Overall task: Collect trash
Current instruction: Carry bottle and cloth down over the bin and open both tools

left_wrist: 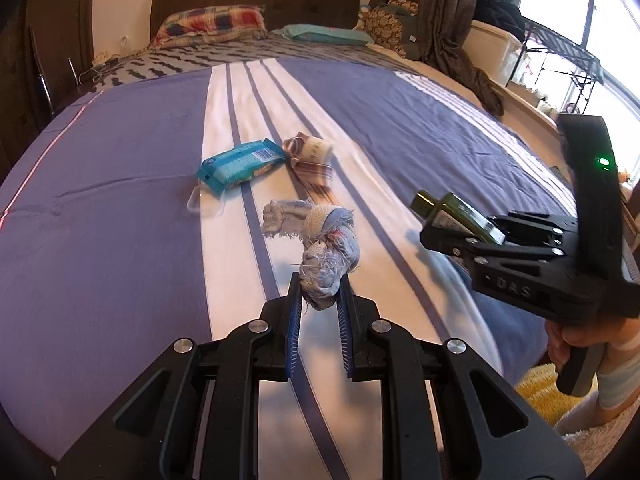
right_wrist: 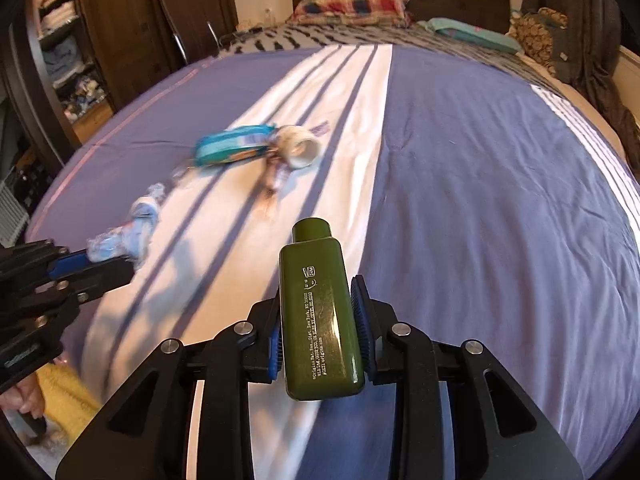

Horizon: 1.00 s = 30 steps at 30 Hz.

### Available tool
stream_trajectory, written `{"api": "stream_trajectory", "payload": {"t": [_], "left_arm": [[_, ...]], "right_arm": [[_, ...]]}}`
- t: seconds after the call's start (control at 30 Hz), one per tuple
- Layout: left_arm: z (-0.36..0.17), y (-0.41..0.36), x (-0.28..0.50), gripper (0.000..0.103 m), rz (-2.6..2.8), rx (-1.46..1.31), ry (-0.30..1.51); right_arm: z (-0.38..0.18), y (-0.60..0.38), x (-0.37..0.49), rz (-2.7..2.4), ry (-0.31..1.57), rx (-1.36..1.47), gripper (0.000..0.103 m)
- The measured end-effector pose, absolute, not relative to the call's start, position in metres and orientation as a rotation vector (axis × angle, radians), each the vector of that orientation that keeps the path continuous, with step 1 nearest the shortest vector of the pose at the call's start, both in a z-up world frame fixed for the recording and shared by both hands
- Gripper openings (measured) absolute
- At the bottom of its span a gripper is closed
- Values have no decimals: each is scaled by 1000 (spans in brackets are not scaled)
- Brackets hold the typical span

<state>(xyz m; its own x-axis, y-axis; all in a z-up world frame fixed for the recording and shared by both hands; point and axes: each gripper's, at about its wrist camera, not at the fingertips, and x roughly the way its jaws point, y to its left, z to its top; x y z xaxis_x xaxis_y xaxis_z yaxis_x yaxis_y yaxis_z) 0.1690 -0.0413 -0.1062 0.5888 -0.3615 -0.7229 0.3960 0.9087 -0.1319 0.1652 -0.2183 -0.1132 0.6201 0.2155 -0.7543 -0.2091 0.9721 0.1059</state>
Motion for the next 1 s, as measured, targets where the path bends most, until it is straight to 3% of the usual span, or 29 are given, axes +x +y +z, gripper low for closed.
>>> {"api": "stream_trajectory", "payload": {"t": [0.23, 0.43, 1.0], "left_arm": [[-89, -35, 98, 16, -449, 43, 780], [-105, -26, 43, 16, -432, 39, 791], [-260, -20, -21, 16, -425, 11, 1169]], "right_arm": [[-90, -210, 80, 218, 781, 31, 30], [-104, -215, 14, 221, 765, 117, 30], [-234, -196, -34, 265, 1076, 170, 30]]}}
